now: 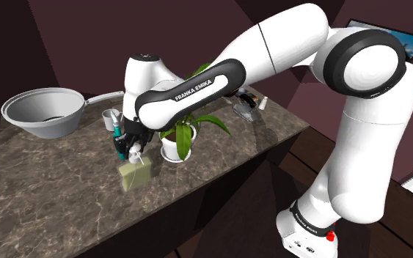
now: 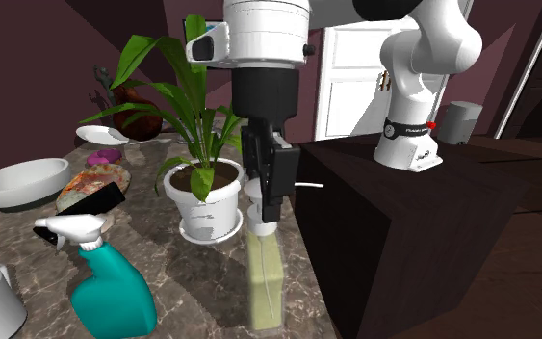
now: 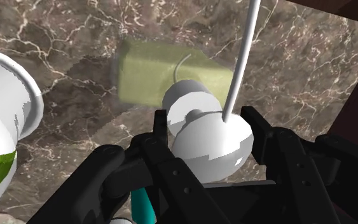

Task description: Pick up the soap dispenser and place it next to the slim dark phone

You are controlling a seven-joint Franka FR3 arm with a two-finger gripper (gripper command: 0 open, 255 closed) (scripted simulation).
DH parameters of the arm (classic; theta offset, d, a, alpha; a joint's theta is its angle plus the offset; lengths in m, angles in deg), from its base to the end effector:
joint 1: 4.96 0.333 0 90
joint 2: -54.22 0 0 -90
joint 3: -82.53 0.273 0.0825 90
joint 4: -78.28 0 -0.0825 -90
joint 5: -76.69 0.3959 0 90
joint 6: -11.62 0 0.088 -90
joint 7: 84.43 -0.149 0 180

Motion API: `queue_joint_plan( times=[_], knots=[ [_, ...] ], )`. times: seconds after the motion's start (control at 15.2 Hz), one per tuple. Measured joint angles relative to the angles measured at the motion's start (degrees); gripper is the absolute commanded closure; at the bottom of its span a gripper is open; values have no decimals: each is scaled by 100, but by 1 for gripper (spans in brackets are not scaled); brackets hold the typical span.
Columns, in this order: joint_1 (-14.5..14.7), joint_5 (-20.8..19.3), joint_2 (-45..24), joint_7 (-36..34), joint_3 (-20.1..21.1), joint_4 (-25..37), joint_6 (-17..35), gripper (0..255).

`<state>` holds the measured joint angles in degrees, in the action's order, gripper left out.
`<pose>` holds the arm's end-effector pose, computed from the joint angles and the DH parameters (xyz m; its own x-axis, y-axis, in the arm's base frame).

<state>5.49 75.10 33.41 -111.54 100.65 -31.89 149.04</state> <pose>0.5571 0.3007 0.2343 0.9971 0.0129 0.0749 0.0232 -0.9901 -0.1387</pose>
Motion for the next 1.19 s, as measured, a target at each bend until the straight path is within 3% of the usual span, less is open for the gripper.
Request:
queue_joint_plan(
  times=[1.19],
  knots=[
    [-83, 230, 671, 60, 103, 544, -1188, 255]
  ],
)
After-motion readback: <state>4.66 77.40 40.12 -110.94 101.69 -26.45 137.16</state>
